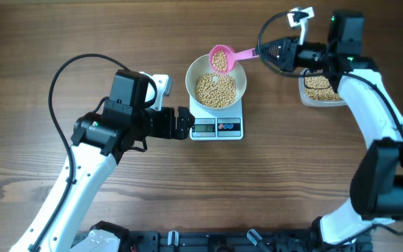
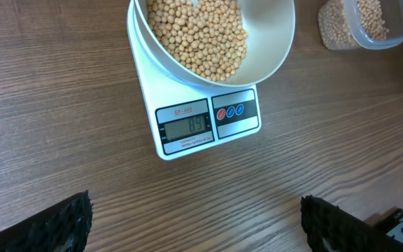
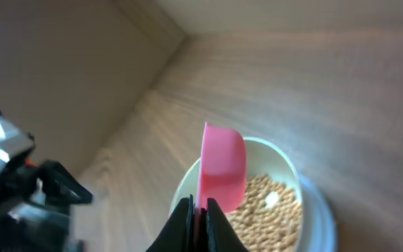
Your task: Scoop item into bowl and weigh 150g on scale
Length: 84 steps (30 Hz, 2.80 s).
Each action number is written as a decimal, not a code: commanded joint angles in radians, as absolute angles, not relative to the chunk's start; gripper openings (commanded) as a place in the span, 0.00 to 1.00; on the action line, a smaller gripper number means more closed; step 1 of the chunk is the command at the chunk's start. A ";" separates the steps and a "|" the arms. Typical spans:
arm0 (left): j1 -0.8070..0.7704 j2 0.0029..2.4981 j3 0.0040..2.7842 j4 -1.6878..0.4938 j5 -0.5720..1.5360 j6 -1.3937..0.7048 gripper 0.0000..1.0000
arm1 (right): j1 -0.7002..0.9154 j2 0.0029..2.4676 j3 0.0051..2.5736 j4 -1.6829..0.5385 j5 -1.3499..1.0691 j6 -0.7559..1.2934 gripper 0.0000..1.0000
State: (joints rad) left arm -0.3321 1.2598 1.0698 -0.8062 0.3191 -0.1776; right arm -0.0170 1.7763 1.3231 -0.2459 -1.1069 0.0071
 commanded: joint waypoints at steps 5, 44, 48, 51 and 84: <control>-0.336 1.262 1.063 -0.804 0.331 -0.162 1.00 | 0.036 1.650 1.335 -0.248 -0.957 -0.415 0.04; -0.336 1.262 1.063 -0.804 0.331 -0.162 1.00 | 0.352 1.586 1.335 -0.397 -0.471 -0.967 0.04; -0.336 1.262 1.063 -0.804 0.331 -0.162 1.00 | 0.353 1.586 1.335 -0.397 -0.471 -0.942 0.04; -0.336 1.262 1.063 -0.804 0.331 -0.162 1.00 | 0.352 1.585 1.335 -0.371 -0.472 -0.808 0.04; -0.336 1.262 1.063 -0.804 0.331 -0.162 1.00 | -0.251 1.455 1.335 -0.345 -0.852 0.392 0.04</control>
State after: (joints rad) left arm -0.3321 1.2598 1.0698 -0.8062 0.3191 -0.1780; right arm -0.1627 1.4765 1.3243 -0.2985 -0.7815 0.2920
